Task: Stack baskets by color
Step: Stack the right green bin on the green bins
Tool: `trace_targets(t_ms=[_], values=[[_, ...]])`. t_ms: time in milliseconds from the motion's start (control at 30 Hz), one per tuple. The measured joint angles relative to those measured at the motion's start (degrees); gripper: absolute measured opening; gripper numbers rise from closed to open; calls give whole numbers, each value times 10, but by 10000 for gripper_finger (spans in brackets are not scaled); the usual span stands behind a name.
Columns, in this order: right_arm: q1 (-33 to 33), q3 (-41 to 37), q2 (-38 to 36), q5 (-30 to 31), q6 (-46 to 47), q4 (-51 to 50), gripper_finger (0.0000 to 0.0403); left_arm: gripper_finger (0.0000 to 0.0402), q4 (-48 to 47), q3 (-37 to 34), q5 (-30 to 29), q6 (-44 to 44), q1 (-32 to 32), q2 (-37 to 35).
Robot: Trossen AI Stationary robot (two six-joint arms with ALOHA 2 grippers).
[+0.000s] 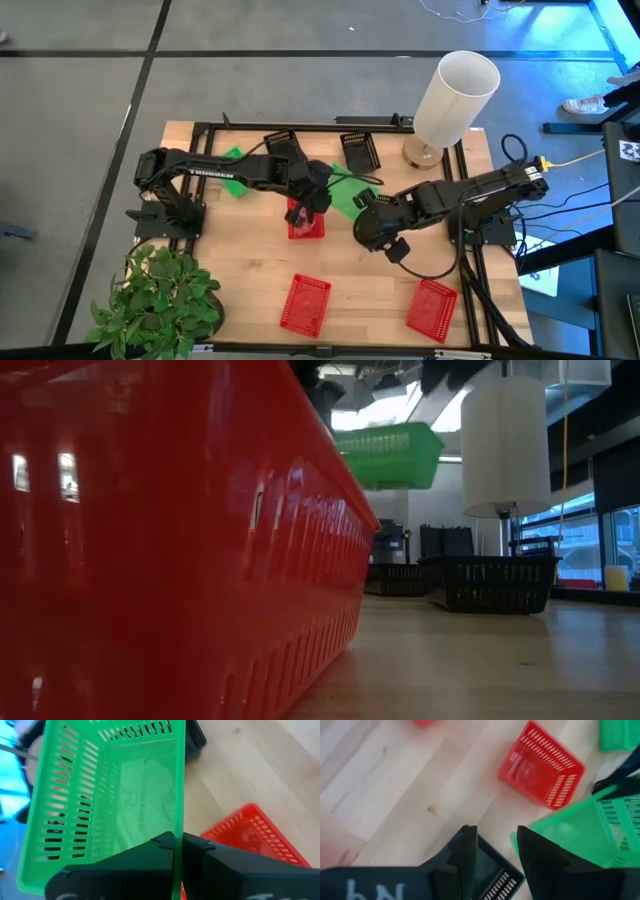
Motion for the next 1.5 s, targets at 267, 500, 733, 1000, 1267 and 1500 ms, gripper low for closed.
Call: trace_targets(t_ms=[267, 500, 733, 1000, 1267, 1500], values=[[2, 81, -2, -8, 38, -28, 138, 0, -85, 0, -12, -13, 10, -48], [2, 105, -7, -10, 59, -45, 138, 0, -196, 0, -12, -32, 25, -105], [-3, 105, -8, -10, 58, -47, 138, 0, -326, -2, -28, -43, 53, -167], [-10, 105, -8, -10, 60, -45, 138, 0, -486, 0, -60, -28, 100, -230], [-26, 105, -9, -10, 60, -42, 138, 0, -512, -61, -64, -9, 162, -252], [-27, 104, -9, -10, 59, -42, 138, 0, -496, -140, -97, 6, 216, -249]])
